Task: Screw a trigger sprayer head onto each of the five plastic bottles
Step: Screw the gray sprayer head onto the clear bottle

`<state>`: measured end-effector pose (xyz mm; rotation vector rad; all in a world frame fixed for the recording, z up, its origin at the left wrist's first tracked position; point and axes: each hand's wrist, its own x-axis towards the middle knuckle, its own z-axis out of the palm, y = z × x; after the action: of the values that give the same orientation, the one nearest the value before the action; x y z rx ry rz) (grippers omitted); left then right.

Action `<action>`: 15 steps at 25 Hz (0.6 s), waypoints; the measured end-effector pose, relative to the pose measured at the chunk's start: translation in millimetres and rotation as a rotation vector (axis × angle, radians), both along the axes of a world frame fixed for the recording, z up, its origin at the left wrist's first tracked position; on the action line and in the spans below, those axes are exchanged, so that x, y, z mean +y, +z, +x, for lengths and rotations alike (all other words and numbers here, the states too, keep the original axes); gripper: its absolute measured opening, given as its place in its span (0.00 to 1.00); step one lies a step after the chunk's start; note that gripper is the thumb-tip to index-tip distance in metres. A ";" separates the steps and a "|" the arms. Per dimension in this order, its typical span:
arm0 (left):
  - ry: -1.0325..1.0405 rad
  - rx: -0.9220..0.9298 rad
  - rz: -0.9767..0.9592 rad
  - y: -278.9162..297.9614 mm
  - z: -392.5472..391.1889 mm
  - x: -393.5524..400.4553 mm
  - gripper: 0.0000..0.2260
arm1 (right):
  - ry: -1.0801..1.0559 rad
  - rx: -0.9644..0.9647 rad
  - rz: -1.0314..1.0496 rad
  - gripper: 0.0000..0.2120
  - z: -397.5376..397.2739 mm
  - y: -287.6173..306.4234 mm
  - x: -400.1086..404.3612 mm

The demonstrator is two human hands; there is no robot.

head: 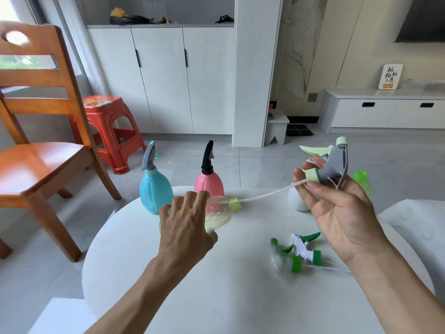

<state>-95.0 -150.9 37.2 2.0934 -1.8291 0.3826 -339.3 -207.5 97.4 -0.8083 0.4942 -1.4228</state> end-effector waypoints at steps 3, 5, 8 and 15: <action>-0.074 -0.001 -0.080 3.5 -9.9 3.5 0.32 | 0.026 0.030 0.012 0.16 19.1 -14.1 7.5; -0.117 0.007 -0.147 5.9 -17.3 6.6 0.31 | 0.039 0.141 -0.051 0.18 35.0 -26.3 15.2; -0.136 0.010 -0.197 10.7 -23.0 9.6 0.31 | 0.064 0.274 -0.138 0.34 47.5 -35.6 18.9; -0.112 -0.010 -0.143 14.2 -15.0 11.1 0.31 | 0.068 0.564 -0.356 0.30 36.4 -37.7 9.0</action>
<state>-110.0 -139.8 51.4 1.8887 -1.8560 0.4804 -302.9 -198.5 59.7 -1.5179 0.6380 -1.2252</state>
